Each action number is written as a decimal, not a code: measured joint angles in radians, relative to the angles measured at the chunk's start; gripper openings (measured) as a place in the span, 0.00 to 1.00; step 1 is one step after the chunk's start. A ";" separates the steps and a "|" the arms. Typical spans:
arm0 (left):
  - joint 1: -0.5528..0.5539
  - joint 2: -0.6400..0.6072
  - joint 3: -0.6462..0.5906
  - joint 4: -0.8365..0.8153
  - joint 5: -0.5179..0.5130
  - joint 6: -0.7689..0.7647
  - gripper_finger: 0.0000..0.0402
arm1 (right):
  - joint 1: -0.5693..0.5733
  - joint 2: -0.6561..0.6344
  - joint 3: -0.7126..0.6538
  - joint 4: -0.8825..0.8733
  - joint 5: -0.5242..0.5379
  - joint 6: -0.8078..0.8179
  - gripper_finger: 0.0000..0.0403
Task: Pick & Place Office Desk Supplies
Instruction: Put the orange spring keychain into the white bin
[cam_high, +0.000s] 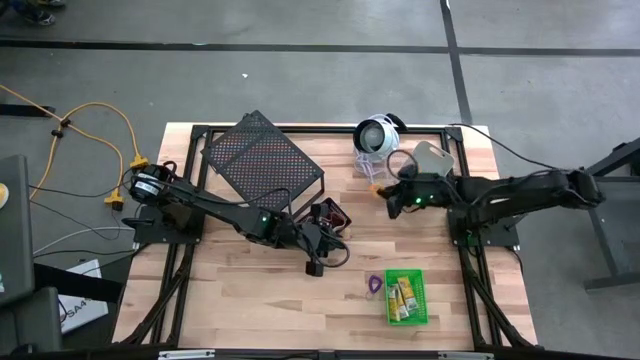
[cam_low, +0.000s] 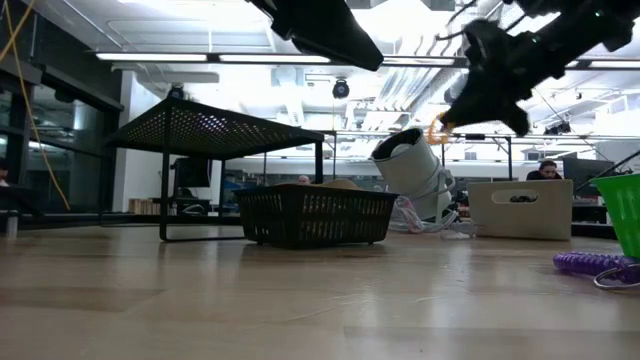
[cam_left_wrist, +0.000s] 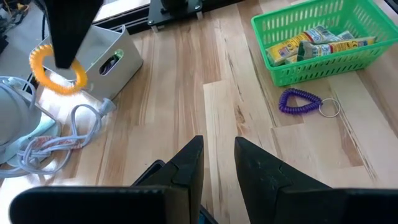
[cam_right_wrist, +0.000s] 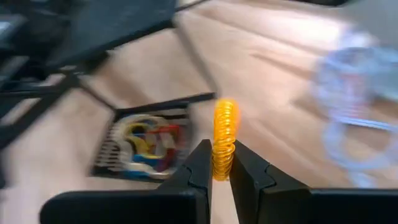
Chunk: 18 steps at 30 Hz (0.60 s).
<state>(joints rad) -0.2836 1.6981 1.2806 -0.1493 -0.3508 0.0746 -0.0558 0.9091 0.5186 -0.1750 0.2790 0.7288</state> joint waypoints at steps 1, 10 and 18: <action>0.000 0.000 0.000 0.000 0.000 0.000 0.21 | -0.014 -0.019 0.000 -0.038 0.017 0.003 0.07; 0.000 0.000 0.000 0.000 0.000 0.000 0.21 | -0.139 -0.149 0.000 -0.283 0.193 0.008 0.07; 0.000 0.000 0.000 0.000 0.000 -0.003 0.21 | -0.224 -0.127 0.000 -0.532 0.253 0.144 0.07</action>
<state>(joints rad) -0.2836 1.6981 1.2805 -0.1493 -0.3511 0.0711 -0.2802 0.7819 0.5182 -0.7070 0.5316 0.8732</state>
